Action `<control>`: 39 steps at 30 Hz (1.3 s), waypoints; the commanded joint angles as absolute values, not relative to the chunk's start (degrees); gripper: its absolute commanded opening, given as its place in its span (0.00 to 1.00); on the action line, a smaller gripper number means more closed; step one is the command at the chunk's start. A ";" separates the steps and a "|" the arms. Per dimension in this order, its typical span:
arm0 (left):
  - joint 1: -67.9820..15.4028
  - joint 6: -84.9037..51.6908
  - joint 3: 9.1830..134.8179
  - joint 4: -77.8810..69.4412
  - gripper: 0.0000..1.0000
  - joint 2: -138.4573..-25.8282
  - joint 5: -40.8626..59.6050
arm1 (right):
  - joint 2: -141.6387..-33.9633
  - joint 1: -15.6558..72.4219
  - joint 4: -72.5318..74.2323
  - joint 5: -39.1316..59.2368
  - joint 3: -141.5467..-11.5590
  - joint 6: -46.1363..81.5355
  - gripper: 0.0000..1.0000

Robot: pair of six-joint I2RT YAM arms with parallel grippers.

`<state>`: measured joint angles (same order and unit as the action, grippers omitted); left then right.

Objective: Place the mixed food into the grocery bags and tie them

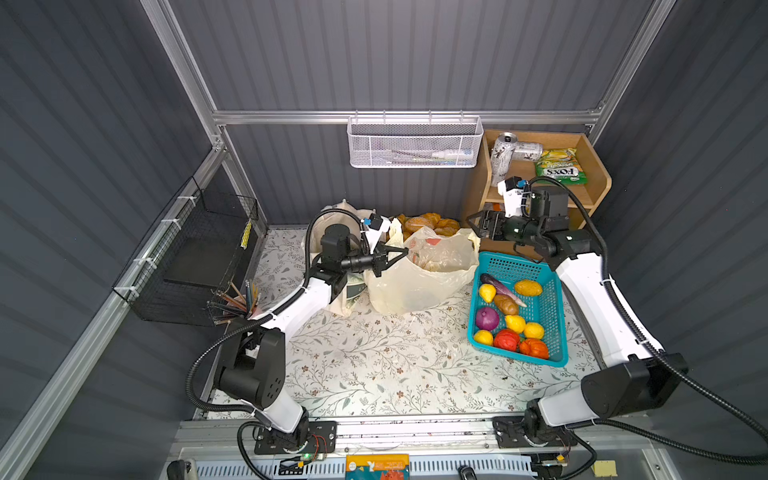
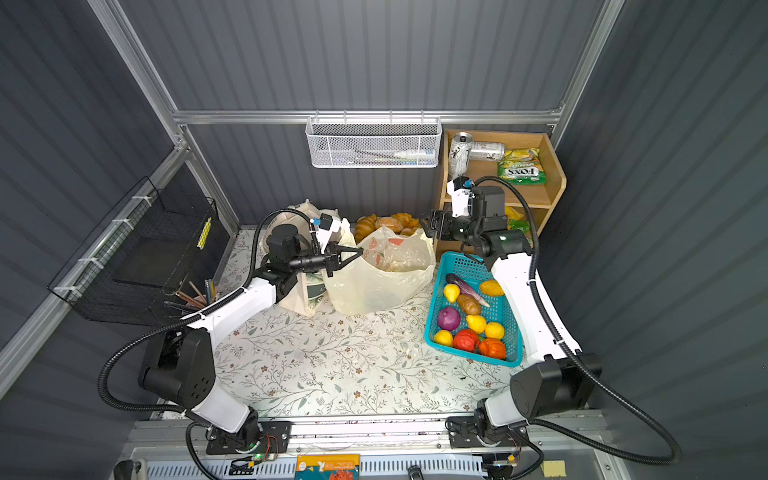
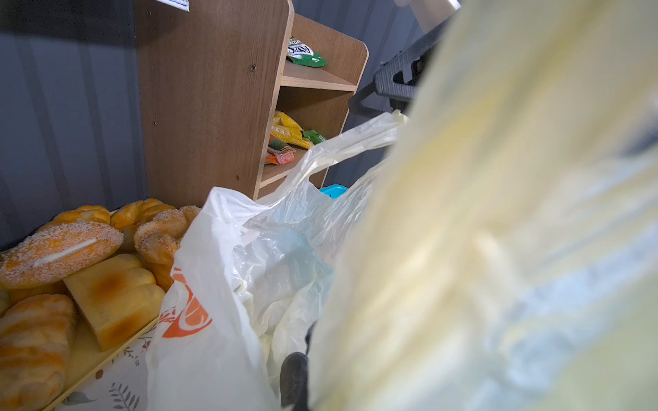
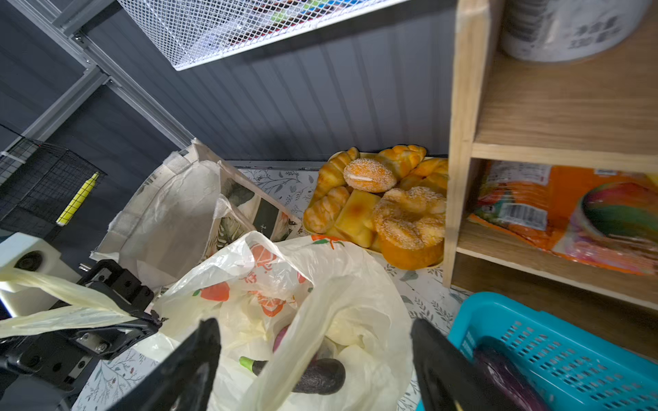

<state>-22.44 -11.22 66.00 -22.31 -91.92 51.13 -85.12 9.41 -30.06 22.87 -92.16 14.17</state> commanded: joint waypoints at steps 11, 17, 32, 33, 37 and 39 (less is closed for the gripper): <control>-22.29 -12.73 66.08 -24.18 0.00 -91.13 53.08 | -74.78 10.70 -25.23 25.24 -81.74 16.55 0.81; -22.28 -13.14 66.35 -25.00 0.00 -91.66 53.33 | -74.94 11.16 -25.75 23.56 -80.67 15.43 0.81; -22.30 -13.89 66.05 -25.31 0.00 -91.32 53.73 | -79.82 11.25 -25.66 21.41 -85.63 14.16 0.58; -22.32 -13.97 65.89 -25.41 0.00 -91.32 53.80 | -80.13 11.21 -25.69 21.04 -86.16 14.00 0.53; -22.28 -15.50 64.85 -27.30 0.00 -90.98 53.68 | -82.00 11.16 -27.93 21.05 -89.25 12.48 0.12; -22.24 -16.03 64.69 -27.24 0.00 -90.50 52.97 | -80.93 11.25 -28.61 21.09 -89.30 11.98 0.00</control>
<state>-22.44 -14.28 65.52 -25.43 -91.72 52.56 -81.36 11.05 -26.79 21.39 -87.99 13.54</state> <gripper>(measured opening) 0.047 0.039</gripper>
